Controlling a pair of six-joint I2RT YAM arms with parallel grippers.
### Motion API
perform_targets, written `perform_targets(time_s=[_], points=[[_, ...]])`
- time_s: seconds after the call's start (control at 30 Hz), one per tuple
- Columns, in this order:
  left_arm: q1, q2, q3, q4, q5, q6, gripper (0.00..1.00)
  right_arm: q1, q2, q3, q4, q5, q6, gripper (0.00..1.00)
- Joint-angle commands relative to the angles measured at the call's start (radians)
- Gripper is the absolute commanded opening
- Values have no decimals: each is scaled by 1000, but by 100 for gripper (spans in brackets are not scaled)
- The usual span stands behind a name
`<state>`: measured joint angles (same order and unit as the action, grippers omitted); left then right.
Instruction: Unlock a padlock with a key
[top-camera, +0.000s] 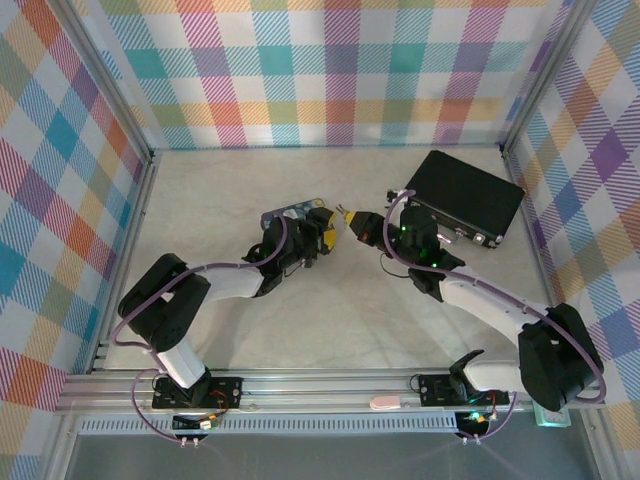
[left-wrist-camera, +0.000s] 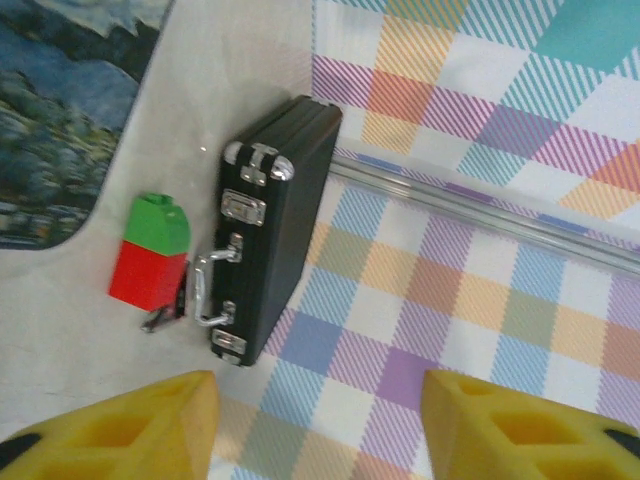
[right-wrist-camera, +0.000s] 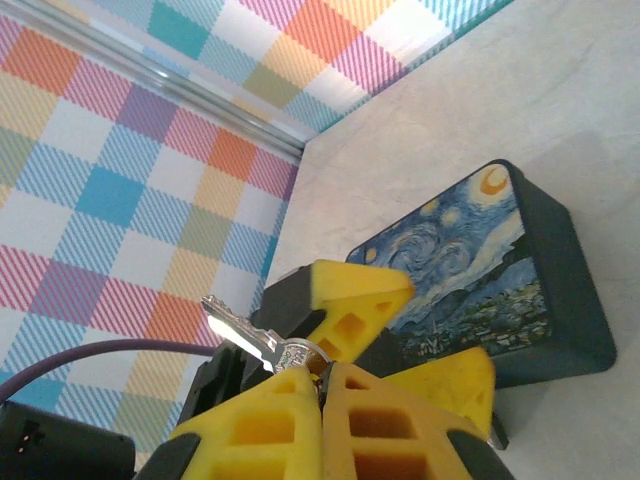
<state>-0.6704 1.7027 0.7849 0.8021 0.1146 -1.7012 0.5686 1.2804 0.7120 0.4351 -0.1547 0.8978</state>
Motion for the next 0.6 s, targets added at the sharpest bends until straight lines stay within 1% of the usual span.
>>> perform_targets(time_s=[0.0,0.17,0.33,0.43,0.57], points=[[-18,46,25,129,33,-164,51,-4,23,-10,113,-45,-34,0],[-21,42,28,136,31,-192,49,-3,41,-10,121,-48,-56,0],[-21,50,18,187,35,-234,47,-3,55,-27,136,-39,-64,0],[-25,71,29,234,52,-263,46,-3,75,-36,177,-53,-53,0],[-31,80,33,250,61,-282,45,-3,95,-39,224,-59,-49,0]])
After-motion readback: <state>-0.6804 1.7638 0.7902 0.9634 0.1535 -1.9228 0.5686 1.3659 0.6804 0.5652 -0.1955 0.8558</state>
